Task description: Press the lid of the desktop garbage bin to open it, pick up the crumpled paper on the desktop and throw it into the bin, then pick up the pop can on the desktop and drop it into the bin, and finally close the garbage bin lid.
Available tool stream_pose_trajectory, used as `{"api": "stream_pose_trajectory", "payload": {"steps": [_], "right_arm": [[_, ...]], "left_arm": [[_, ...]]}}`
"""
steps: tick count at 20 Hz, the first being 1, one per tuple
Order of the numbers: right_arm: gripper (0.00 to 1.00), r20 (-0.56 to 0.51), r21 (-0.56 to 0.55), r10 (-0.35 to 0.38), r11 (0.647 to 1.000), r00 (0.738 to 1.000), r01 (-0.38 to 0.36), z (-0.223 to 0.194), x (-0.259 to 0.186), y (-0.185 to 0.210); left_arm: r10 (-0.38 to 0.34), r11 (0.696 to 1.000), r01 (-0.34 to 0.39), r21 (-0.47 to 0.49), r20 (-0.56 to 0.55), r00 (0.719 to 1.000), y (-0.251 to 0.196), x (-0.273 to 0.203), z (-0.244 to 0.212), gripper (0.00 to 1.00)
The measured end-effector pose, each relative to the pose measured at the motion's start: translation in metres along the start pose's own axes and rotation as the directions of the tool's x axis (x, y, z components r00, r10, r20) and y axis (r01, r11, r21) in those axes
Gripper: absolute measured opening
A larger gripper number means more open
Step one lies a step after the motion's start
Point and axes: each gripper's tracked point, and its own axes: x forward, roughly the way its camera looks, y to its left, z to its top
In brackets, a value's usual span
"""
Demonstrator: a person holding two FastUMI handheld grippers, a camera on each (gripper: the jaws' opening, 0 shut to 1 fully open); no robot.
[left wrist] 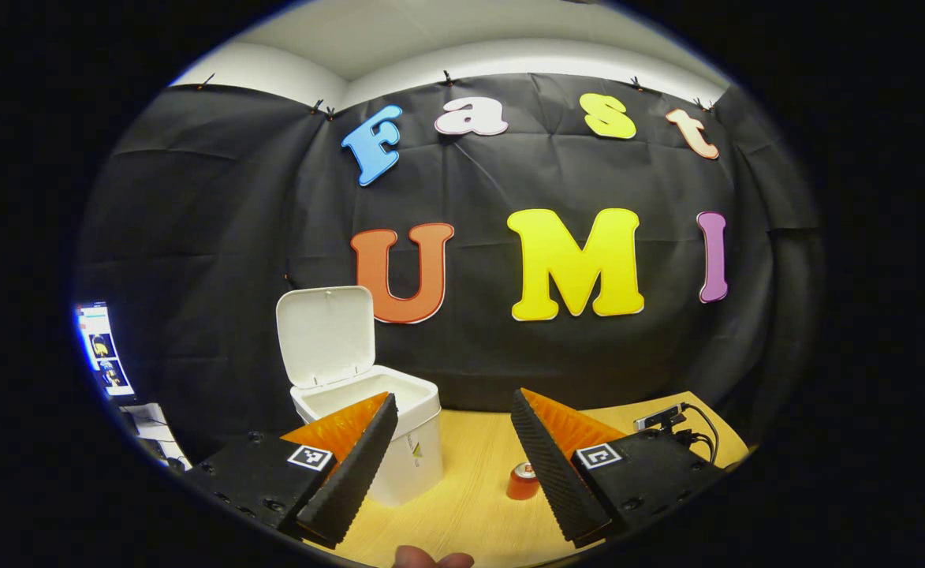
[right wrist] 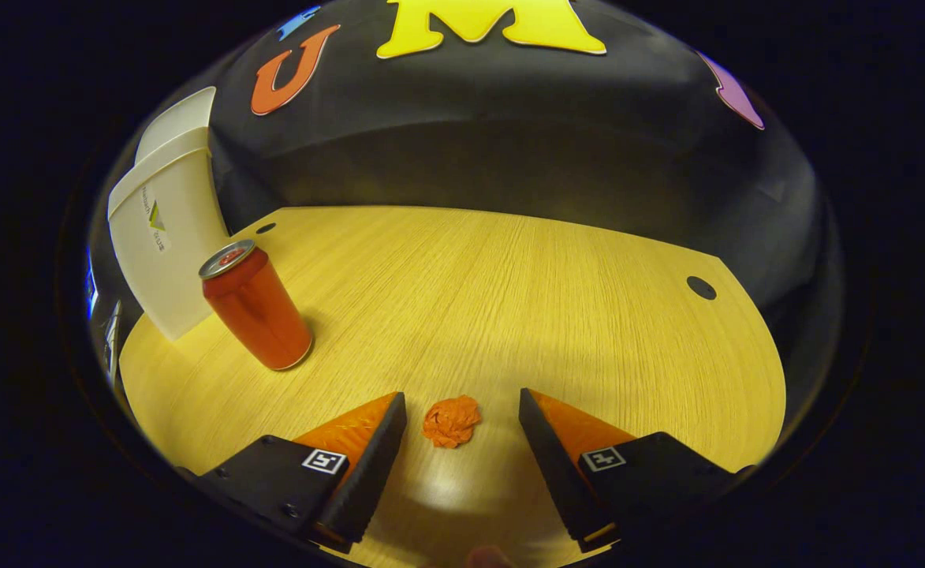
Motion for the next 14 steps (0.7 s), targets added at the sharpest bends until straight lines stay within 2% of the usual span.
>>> {"api": "stream_pose_trajectory", "payload": {"steps": [3, 5, 6, 7, 10, 11, 12, 13, 14], "right_arm": [[0.89, -0.014, -0.002, -0.002, 1.0, 1.0, 0.002, -0.0047, 0.0026, -0.0009], [0.76, -0.009, -0.008, 0.0, 1.0, 1.0, 0.0, -0.0052, 0.0036, 0.0001], [0.77, -0.011, -0.014, -0.005, 1.0, 1.0, 0.004, -0.0041, 0.0029, 0.0001], [0.59, -0.009, -0.02, -0.013, 1.0, 1.0, 0.013, -0.0055, 0.003, -0.0002], [0.43, -0.006, -0.05, -0.047, 0.998, 0.999, 0.047, -0.0055, 0.0032, 0.0022], [0.31, -0.003, -0.061, -0.049, 0.997, 0.999, 0.049, -0.0039, 0.003, 0.0045], [0.34, -0.003, -0.072, -0.056, 0.996, 0.998, 0.055, -0.0013, 0.0011, 0.0042], [0.22, -0.006, -0.063, -0.042, 0.997, 0.999, 0.042, -0.002, 0.0028, 0.0069], [0.25, -0.015, -0.054, -0.035, 0.998, 0.999, 0.034, -0.0023, 0.0008, 0.0079]], "left_arm": [[-0.014, 1.0, 0.014, 0.002, 0.009, 1.0, -0.0057, -0.0002, 0.0028, 0.96], [-0.022, 1.0, 0.022, 0.007, 0.01, 1.0, -0.008, -0.001, 0.0033, 0.96], [-0.025, 1.0, 0.025, 0.01, 0.008, 1.0, -0.0081, -0.0008, 0.0025, 0.96], [-0.028, 1.0, 0.028, 0.012, 0.008, 1.0, -0.0087, -0.0004, 0.0023, 0.96], [-0.027, 0.999, 0.026, 0.027, 0.014, 1.0, -0.006, -0.0011, 0.0041, 0.96], [-0.026, 0.999, 0.026, 0.03, 0.015, 1.0, -0.005, -0.0007, 0.0045, 0.96], [-0.028, 0.999, 0.028, 0.029, 0.016, 0.999, -0.0044, -0.0014, 0.0041, 0.96], [-0.029, 0.999, 0.029, 0.028, 0.018, 0.999, -0.0041, -0.0021, 0.0044, 0.96], [-0.03, 0.999, 0.03, 0.026, 0.017, 0.999, -0.002, -0.0027, 0.004, 0.96]]}}
